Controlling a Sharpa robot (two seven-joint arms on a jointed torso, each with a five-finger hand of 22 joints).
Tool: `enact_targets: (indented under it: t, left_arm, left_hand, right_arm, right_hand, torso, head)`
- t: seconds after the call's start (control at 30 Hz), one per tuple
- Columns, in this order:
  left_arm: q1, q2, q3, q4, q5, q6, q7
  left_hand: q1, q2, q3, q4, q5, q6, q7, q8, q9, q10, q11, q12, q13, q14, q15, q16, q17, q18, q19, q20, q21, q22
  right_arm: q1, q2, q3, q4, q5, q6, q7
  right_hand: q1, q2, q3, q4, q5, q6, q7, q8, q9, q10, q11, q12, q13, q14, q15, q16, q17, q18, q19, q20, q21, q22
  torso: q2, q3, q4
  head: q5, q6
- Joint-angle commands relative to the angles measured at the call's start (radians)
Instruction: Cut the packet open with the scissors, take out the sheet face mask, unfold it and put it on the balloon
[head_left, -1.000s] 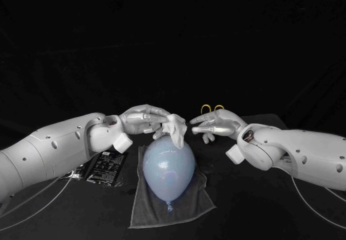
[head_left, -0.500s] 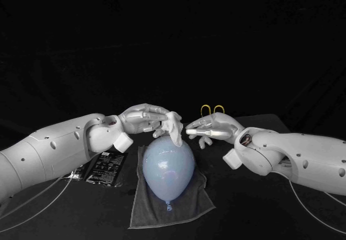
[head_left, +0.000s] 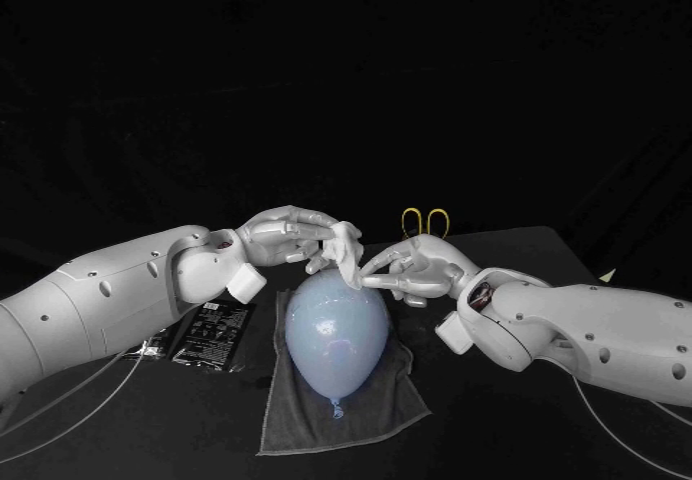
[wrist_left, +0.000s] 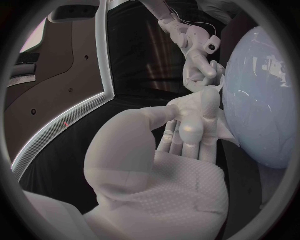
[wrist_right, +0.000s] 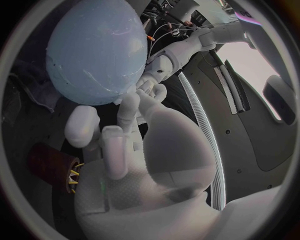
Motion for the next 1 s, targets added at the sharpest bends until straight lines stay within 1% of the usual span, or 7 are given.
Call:
enact_targets:
  t: [0.03,0.13,0.5,0.7,0.73,0.87,1.0]
  left_arm:
    - [0.001,0.000,0.001,0.004,0.002,-0.001,0.001]
    - [0.001,-0.002,0.001,0.006,0.000,-0.001,0.000]
    - [0.001,-0.006,0.001,0.010,-0.002,0.002,-0.001]
    - [0.001,-0.007,0.001,0.010,-0.002,-0.003,0.001]
    - [0.001,-0.007,0.001,0.010,-0.002,-0.005,0.002]
    - [0.001,-0.007,0.001,0.010,-0.002,-0.009,0.004]
    - [0.001,-0.006,0.001,0.010,-0.002,-0.009,0.005]
  left_hand:
    - [-0.006,0.002,0.004,0.001,0.002,-0.008,0.000,0.003,0.238,-0.008,0.000,-0.003,-0.001,0.007,0.000,-0.001,0.001,0.010,0.000,0.006,-0.002,0.000]
    - [-0.006,0.002,0.005,0.001,0.002,-0.009,0.000,0.004,0.239,-0.008,0.000,-0.003,-0.001,0.008,0.001,0.000,0.004,0.010,0.002,0.006,-0.001,0.003]
    - [-0.005,0.003,0.005,0.000,0.002,-0.010,0.000,0.006,0.241,-0.008,0.000,-0.002,-0.001,0.011,0.001,0.001,0.010,0.009,0.005,0.006,0.003,0.009]
    - [-0.004,0.003,0.006,0.000,0.002,-0.011,0.000,0.007,0.242,-0.008,0.000,-0.002,0.000,0.012,0.000,0.002,0.012,0.008,0.007,0.006,0.005,0.012]
    - [-0.004,0.003,0.006,0.001,0.002,-0.012,0.001,0.008,0.243,-0.007,0.000,-0.002,0.000,0.013,0.000,0.002,0.014,0.008,0.008,0.006,0.005,0.013]
    - [-0.004,0.003,0.006,0.001,0.002,-0.012,0.001,0.009,0.244,-0.007,0.000,-0.002,0.000,0.012,0.000,0.002,0.013,0.008,0.008,0.006,0.005,0.012]
    - [-0.004,0.003,0.006,0.002,0.002,-0.013,0.001,0.010,0.245,-0.007,0.000,-0.002,0.000,0.013,0.001,0.003,0.015,0.008,0.010,0.006,0.006,0.014]
  right_arm:
    - [-0.003,0.003,0.001,0.003,-0.111,-0.119,0.012]
    - [-0.006,0.007,0.001,0.004,-0.136,-0.156,0.010]
    - [-0.009,0.013,0.001,0.003,-0.204,-0.263,0.009]
    - [-0.018,0.017,0.001,0.010,-0.254,-0.258,0.006]
    - [-0.020,0.018,0.001,0.012,-0.263,-0.255,0.005]
    - [-0.028,0.021,0.001,0.017,-0.297,-0.248,-0.003]
    - [-0.032,0.024,0.001,0.017,-0.316,-0.249,-0.014]
  right_hand:
    - [0.008,-0.003,0.015,-0.006,0.000,0.009,0.000,-0.006,-0.004,0.018,0.000,0.039,0.055,0.028,-0.001,0.006,0.050,-0.014,0.017,-0.002,0.034,0.029]
    - [0.003,-0.005,0.049,-0.020,-0.001,0.022,-0.003,-0.018,-0.011,0.061,-0.003,0.125,0.179,0.061,-0.005,0.015,0.134,-0.029,0.057,-0.006,0.110,0.079]
    - [-0.022,-0.024,0.119,-0.054,0.002,0.028,0.003,-0.053,-0.026,0.143,0.001,0.298,0.437,0.109,-0.002,0.025,0.275,-0.057,0.123,-0.005,0.237,0.161]
    - [-0.037,-0.036,0.136,-0.065,0.000,0.033,0.005,-0.062,-0.028,0.161,0.004,0.357,0.526,0.109,0.000,0.025,0.275,-0.068,0.148,-0.004,0.283,0.191]
    - [-0.043,-0.039,0.140,-0.068,0.000,0.037,0.004,-0.063,-0.027,0.189,0.005,0.431,0.622,0.109,0.000,0.025,0.275,-0.070,0.153,-0.003,0.293,0.197]
    - [-0.061,-0.044,0.150,-0.077,-0.001,0.045,0.006,-0.067,-0.025,0.255,0.008,0.586,0.825,0.109,0.003,0.025,0.275,-0.075,0.164,-0.001,0.311,0.210]
    - [-0.071,-0.043,0.150,-0.081,-0.001,0.045,0.009,-0.072,-0.023,0.301,0.013,0.668,0.932,0.109,0.008,0.025,0.275,-0.081,0.176,0.003,0.334,0.224]
  torso:
    - [0.000,0.0002,-0.0004]
    - [0.001,0.0001,-0.0001]
    - [0.000,0.0003,-0.0006]
    - [0.000,0.0006,-0.0005]
    - [0.000,0.0006,-0.0002]
    - [0.000,0.0003,-0.0007]
    - [0.000,-0.0001,-0.0005]
  head:
    - [0.001,-0.001]
    - [0.001,-0.002]
    - [0.001,-0.003]
    - [0.003,-0.003]
    - [0.003,-0.003]
    - [0.004,-0.004]
    - [0.003,-0.005]
